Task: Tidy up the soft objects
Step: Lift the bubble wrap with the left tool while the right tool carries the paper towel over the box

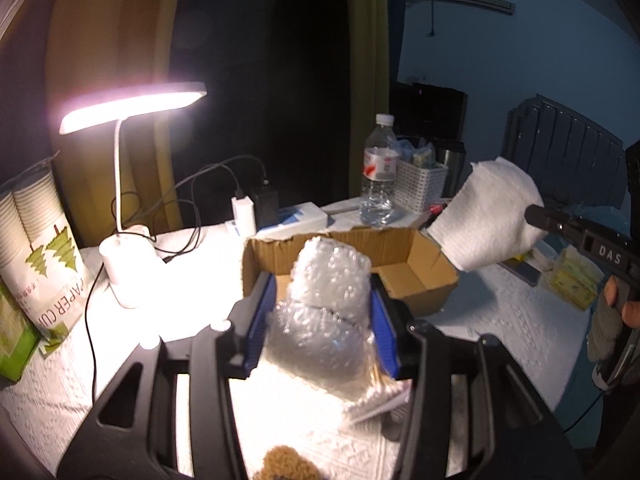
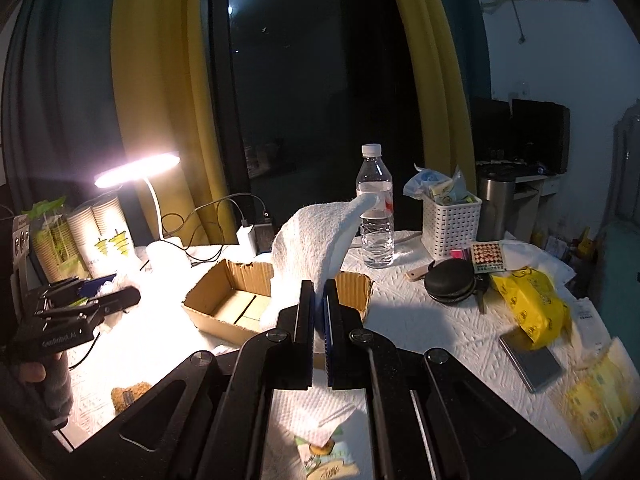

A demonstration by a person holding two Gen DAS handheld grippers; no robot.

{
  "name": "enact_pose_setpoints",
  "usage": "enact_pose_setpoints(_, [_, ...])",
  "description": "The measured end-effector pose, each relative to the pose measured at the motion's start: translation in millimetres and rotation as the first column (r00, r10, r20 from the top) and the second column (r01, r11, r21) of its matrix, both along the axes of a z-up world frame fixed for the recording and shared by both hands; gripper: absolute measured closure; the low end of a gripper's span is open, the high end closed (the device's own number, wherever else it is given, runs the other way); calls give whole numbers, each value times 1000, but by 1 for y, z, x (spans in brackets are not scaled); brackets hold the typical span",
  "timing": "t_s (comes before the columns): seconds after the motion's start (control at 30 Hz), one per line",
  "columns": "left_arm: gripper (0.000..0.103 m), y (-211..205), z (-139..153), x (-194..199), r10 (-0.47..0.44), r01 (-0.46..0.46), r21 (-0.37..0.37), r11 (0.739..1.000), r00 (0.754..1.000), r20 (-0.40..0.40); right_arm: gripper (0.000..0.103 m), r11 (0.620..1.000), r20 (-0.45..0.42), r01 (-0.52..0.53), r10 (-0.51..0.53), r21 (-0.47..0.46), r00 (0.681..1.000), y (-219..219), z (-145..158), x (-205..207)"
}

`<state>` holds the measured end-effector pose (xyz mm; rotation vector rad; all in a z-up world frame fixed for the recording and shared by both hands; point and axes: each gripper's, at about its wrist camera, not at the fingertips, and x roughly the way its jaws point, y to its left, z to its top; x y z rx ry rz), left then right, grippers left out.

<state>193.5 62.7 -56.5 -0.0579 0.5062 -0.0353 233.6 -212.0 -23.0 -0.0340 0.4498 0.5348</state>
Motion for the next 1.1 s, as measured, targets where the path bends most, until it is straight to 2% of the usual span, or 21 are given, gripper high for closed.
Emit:
enact_pose_setpoints(0.17, [56,4,-1,27,21,-21,10,1000,1000,6,98,1000,-21,-25,25,2,999,7,-8,23])
enact_pose_setpoints(0.4, [56,12,-12,63,52,-52,-28,998,998,16,98,999,-82,-53,54,9,995,19,-27,59])
enact_pose_setpoints(0.63, [56,23,-41,99,84,-89,-79,993,995,-59,98,996,-170,-88,87,2,982,35,-55,83])
enact_pose_setpoints(0.8, [55,28,-62,117,104,-116,-85,990,984,-142,98,997,-222,-79,74,-14,972,38,-71,95])
enact_pose_setpoints(0.93, [48,30,-71,122,115,-131,-83,988,978,-176,98,997,-254,-65,55,-31,966,39,-78,101])
enact_pose_setpoints(1.0, [39,30,-72,121,116,-132,-81,988,977,-180,98,997,-269,-69,55,-43,962,41,-81,102])
enact_pose_setpoints(1.03, [30,30,-72,120,118,-134,-79,988,977,-180,97,996,-272,-70,53,-51,961,42,-82,102])
enact_pose_setpoints(1.1, [28,32,-71,118,122,-139,-84,987,977,-176,95,995,-282,-75,54,-65,958,46,-84,101])
